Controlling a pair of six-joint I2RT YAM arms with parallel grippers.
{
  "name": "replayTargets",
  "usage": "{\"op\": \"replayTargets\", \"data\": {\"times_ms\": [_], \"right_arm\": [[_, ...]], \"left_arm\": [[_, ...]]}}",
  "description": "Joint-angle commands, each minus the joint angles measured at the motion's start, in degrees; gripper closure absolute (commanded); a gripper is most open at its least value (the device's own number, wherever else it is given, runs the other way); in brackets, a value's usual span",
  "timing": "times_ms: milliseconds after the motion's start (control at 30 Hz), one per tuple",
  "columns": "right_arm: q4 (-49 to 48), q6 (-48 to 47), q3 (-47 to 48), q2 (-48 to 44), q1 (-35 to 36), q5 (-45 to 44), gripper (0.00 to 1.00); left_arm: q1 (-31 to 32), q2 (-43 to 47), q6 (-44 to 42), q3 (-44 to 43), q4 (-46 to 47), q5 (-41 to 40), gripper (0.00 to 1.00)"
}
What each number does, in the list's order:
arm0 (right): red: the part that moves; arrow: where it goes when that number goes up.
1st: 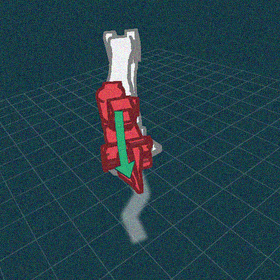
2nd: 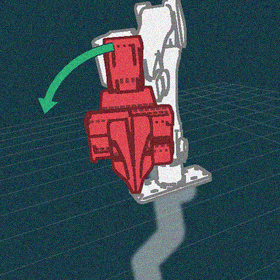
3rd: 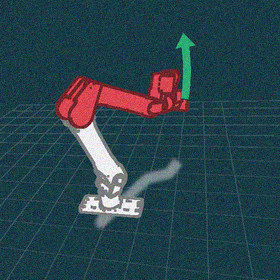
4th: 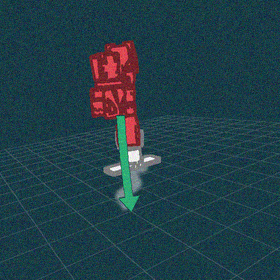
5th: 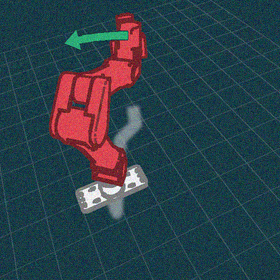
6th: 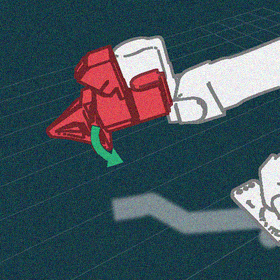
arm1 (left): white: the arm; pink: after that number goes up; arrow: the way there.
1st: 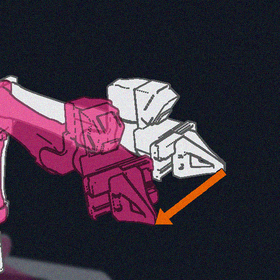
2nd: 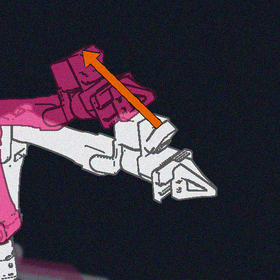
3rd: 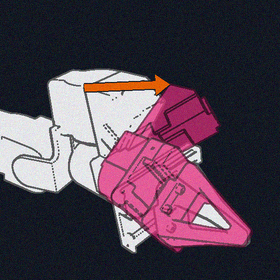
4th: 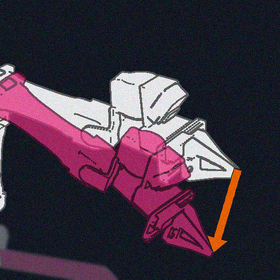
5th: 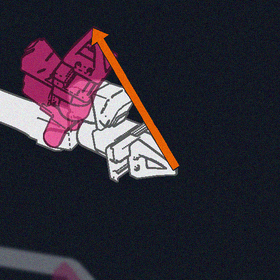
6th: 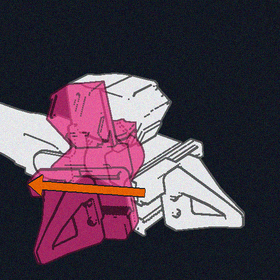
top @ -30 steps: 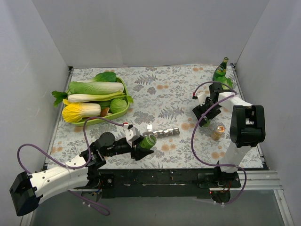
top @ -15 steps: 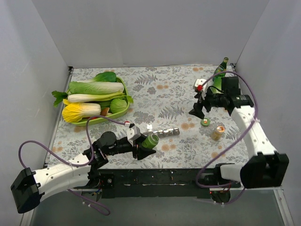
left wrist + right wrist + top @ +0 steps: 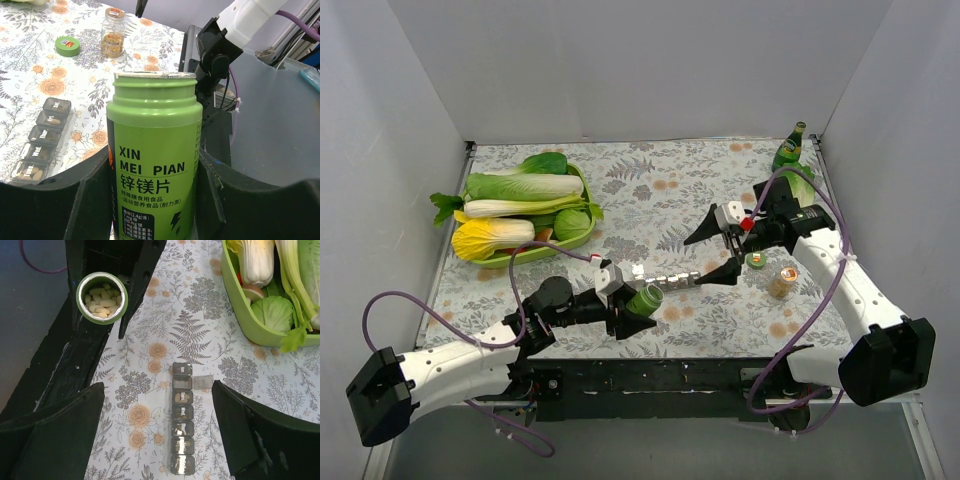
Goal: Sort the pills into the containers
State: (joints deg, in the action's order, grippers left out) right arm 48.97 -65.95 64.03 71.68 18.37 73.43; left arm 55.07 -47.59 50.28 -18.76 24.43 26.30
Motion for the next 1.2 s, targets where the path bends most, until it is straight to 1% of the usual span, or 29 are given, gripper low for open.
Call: {"op": "replayTargets", "data": {"times_ms": [0,200,267,300,367,400,433,467,500,533,567,600,633,667,700,733,767,800,833,867,900,933,967,1000,1033,1067,1100,1133,1167], "right_arm": [[1.5,-2.1,-1.6,-1.3,0.2,1.1,0.06],[0.4,3.0,-2.2,-0.8,0.2,1.1,0.07],[0.1,4.9,-2.3,0.0,0.2,0.3,0.09],[-0.8,6.9,-2.4,0.5,0.2,-1.1,0.09],[-2.4,10.2,-3.0,1.4,0.2,-2.7,0.09],[-5.1,13.4,-3.6,1.5,0.0,-4.4,0.09],[-6.9,15.1,-4.2,1.1,-0.1,-5.4,0.09],[-9.2,17.0,-5.1,0.5,-0.4,-6.5,0.09],[-12.8,20.7,-6.4,-0.1,-0.7,-9.1,0.09],[-14.1,21.7,-6.8,-1.1,-1.1,-10.2,0.09],[-14.7,22.5,-7.1,-1.5,-2.2,-11.1,0.09],[-15.1,23.1,-7.4,-2.1,-3.1,-12.1,0.09],[-15.9,24.7,-7.8,-2.4,-3.9,-12.1,0.09],[-16.4,25.1,-8.1,-2.9,-5.1,-12.1,0.09],[-16.8,25.4,-9.3,-3.8,-5.4,-12.3,0.09],[-17.8,26.0,-9.8,-4.5,-5.6,-12.4,0.09],[-18.6,26.2,-10.5,-5.1,-5.8,-12.5,0.08],[-19.2,26.6,-11.0,-6.0,-6.0,-12.8,0.08],[-19.4,26.8,-11.9,-6.4,-6.2,-12.9,0.08],[-19.9,27.1,-12.2,-6.5,-6.9,-13.0,0.08],[-20.0,27.4,-12.3,-6.5,-7.3,-12.5,0.08],[-20.1,27.5,-12.4,-6.4,-7.7,-12.3,0.08],[-20.2,28.2,-12.4,-6.1,-8.3,-11.9,0.08],[-20.1,28.5,-12.2,-6.1,-8.6,-11.6,0.08],[-19.8,28.6,-11.9,-6.1,-8.8,-11.6,0.08],[-18.8,28.3,-11.4,-6.2,-8.9,-11.7,0.08],[-18.6,28.0,-11.4,-6.5,-8.8,-11.7,0.08],[-18.5,28.0,-11.5,-6.7,-9.0,-11.9,0.08],[-18.6,27.9,-12.4,-7.1,-9.2,-11.7,0.08]], "left_arm": [[-0.1,1.2,0.3,-2.8,1.4,-0.7,1.0],[-0.1,4.3,1.3,-3.3,-0.8,-2.9,1.0],[-0.4,5.1,3.2,-3.8,-1.1,-5.9,1.0],[-0.8,5.3,6.1,-4.4,-1.7,-7.2,1.0],[-4.9,5.5,8.6,-7.6,-2.5,-9.5,1.0],[-7.6,4.6,10.0,-9.3,-2.0,-8.4,1.0],[-15.3,3.3,11.6,-11.0,-1.3,-6.5,1.0],[-19.9,1.7,13.2,-15.4,-0.3,-0.4,1.0],[-24.3,-2.4,18.2,-17.2,3.9,3.5,1.0],[-31.3,-4.3,20.5,-19.1,6.5,6.6,1.0],[-33.5,-6.0,22.2,-20.4,9.1,10.7,1.0],[-34.8,-8.2,22.7,-22.6,13.5,12.1,1.0],[-34.9,-8.2,19.6,-23.2,15.1,13.6,1.0],[-34.4,-8.0,18.2,-23.3,17.1,17.9,1.0],[-33.1,-7.0,17.1,-21.6,22.7,19.7,1.0],[-28.4,-2.6,11.5,-21.0,22.8,19.7,1.0],[-25.0,-0.4,8.0,-20.9,20.2,19.1,1.0],[-21.8,1.7,5.3,-21.0,13.4,16.5,1.0],[-17.0,5.7,3.4,-20.1,11.7,14.8,1.0],[-16.1,7.1,3.9,-18.4,12.3,12.4,1.0],[-16.1,8.6,4.4,-16.5,18.2,6.1,1.0],[-17.4,8.4,3.7,-14.1,20.7,1.9,1.0],[-19.4,6.3,4.6,-14.2,26.6,0.4,1.0],[-26.4,3.6,8.0,-15.1,29.9,0.8,1.0],[-31.3,0.0,14.0,-17.2,34.9,7.4,1.0],[-35.3,-8.7,31.1,-17.9,50.2,10.8,1.0],[-37.3,-12.0,36.8,-17.8,58.3,12.9,1.0],[-38.2,-13.9,39.4,-17.5,63.1,14.5,1.0],[-37.7,-12.5,38.8,-17.5,63.3,17.5,1.0]]}}
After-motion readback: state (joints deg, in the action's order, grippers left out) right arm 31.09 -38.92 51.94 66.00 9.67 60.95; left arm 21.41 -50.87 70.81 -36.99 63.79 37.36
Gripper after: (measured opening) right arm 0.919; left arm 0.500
